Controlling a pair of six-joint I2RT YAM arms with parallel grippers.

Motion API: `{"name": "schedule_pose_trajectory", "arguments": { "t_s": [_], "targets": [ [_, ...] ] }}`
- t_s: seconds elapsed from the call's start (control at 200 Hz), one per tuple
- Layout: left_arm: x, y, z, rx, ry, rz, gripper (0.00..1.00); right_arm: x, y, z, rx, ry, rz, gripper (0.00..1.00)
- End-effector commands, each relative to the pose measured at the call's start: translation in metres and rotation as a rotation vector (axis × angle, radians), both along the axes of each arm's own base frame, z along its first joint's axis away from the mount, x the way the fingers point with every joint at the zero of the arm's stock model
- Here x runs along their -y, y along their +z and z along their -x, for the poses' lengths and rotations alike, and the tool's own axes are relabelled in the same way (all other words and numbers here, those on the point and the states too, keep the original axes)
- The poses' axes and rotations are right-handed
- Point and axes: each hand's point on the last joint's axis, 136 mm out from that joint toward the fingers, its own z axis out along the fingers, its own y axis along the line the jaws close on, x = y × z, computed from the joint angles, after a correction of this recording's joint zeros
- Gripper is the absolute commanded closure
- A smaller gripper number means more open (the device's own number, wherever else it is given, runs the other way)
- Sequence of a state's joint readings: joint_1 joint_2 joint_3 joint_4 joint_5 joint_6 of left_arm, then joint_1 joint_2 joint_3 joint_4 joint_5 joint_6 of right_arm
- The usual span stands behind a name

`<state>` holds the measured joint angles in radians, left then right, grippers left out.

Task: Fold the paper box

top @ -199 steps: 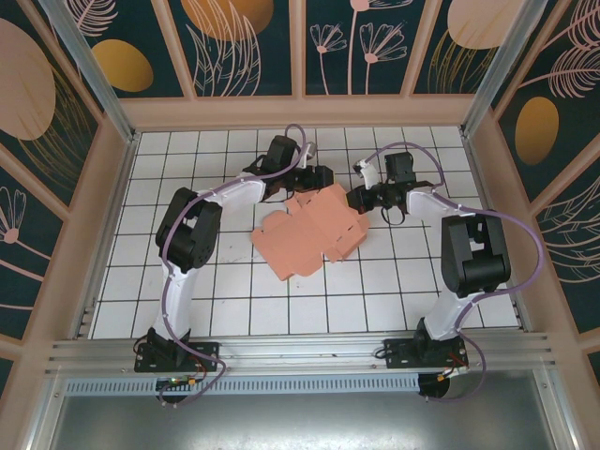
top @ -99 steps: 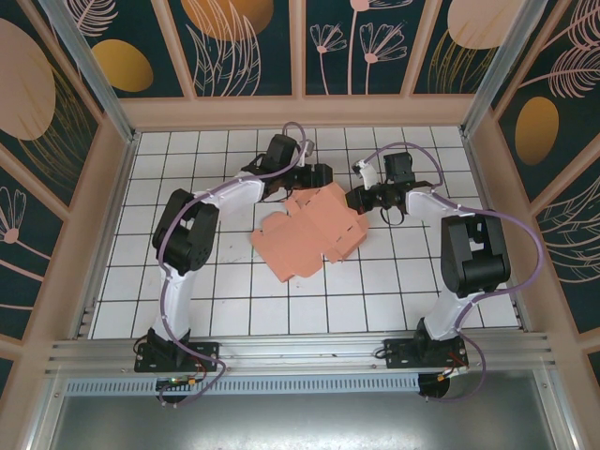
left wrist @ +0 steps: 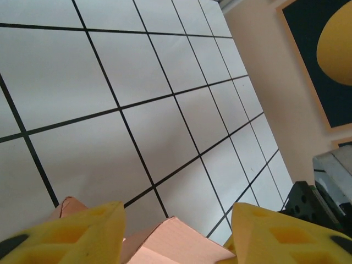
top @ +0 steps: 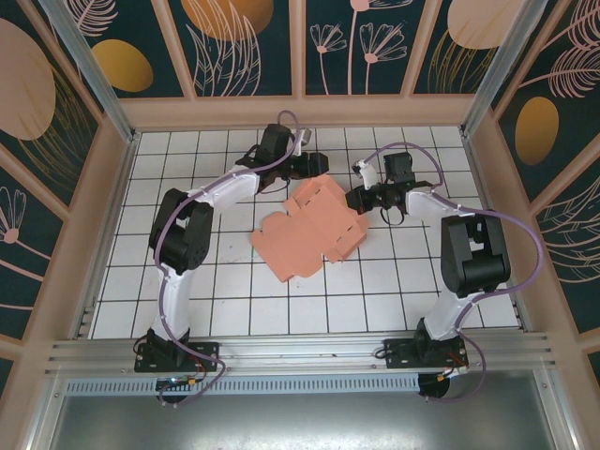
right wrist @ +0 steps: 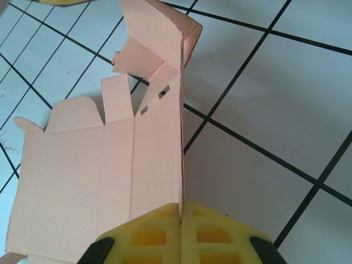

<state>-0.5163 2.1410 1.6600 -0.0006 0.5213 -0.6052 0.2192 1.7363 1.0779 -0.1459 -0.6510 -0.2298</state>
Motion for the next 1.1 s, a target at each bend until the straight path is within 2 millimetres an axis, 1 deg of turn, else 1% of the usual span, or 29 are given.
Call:
{"name": "schedule_pose_trajectory", "arguments": {
  "t_s": [0.0, 0.115, 0.215, 0.355, 0.395, 0.5, 0.586, 0.696, 0.751, 0.801, 0.851, 0.901, 0.981, 1.036, 1.096],
  "targets": [
    [0.002, 0.001, 0.013, -0.006, -0.048, 0.013, 0.49, -0.006, 0.009, -0.004, 0.022, 0.010, -0.011, 1.00],
    [0.003, -0.006, 0.025, -0.037, -0.080, 0.021, 0.50, -0.007, 0.009, -0.004, 0.019, 0.014, -0.016, 1.00],
    [0.004, -0.008, 0.035, -0.042, -0.097, 0.017, 0.50, -0.007, 0.010, -0.005, 0.019, 0.014, -0.019, 1.00],
    [0.010, -0.001, 0.044, -0.039, -0.120, 0.032, 0.50, -0.010, 0.009, -0.006, 0.016, 0.018, -0.031, 1.00],
    [0.013, 0.001, 0.046, -0.038, -0.126, 0.036, 0.49, -0.010, 0.009, -0.006, 0.015, 0.020, -0.033, 1.00],
    [0.024, -0.002, 0.049, -0.054, -0.137, 0.036, 0.49, -0.013, 0.006, -0.006, 0.012, 0.025, -0.024, 1.00],
    [0.024, -0.006, 0.046, -0.055, -0.118, 0.018, 0.48, -0.014, 0.007, -0.005, 0.018, 0.029, -0.020, 1.00],
    [0.015, -0.010, 0.039, -0.034, -0.062, -0.036, 0.42, -0.013, 0.009, -0.004, 0.030, 0.027, -0.015, 1.00],
    [0.008, -0.010, 0.038, -0.023, -0.042, -0.063, 0.35, -0.011, 0.010, -0.003, 0.031, 0.025, -0.011, 1.00],
    [-0.003, -0.013, 0.036, -0.024, -0.011, -0.107, 0.30, -0.010, 0.011, -0.002, 0.032, 0.023, -0.004, 1.00],
    [-0.018, -0.016, 0.035, -0.024, 0.027, -0.133, 0.27, -0.009, 0.012, -0.001, 0.037, 0.022, 0.000, 1.00],
    [-0.031, -0.016, 0.034, -0.023, 0.058, -0.126, 0.25, -0.008, 0.013, 0.000, 0.040, 0.022, 0.001, 1.00],
    [-0.044, -0.014, 0.034, -0.024, 0.092, -0.102, 0.22, -0.007, 0.014, 0.002, 0.045, 0.023, 0.006, 1.00],
    [-0.046, -0.012, 0.033, -0.018, 0.095, -0.099, 0.21, -0.006, 0.013, 0.003, 0.044, 0.021, 0.010, 1.00],
    [-0.043, -0.010, 0.030, -0.017, 0.089, -0.090, 0.19, -0.006, 0.013, 0.003, 0.044, 0.021, 0.010, 1.00]
  ]
}}
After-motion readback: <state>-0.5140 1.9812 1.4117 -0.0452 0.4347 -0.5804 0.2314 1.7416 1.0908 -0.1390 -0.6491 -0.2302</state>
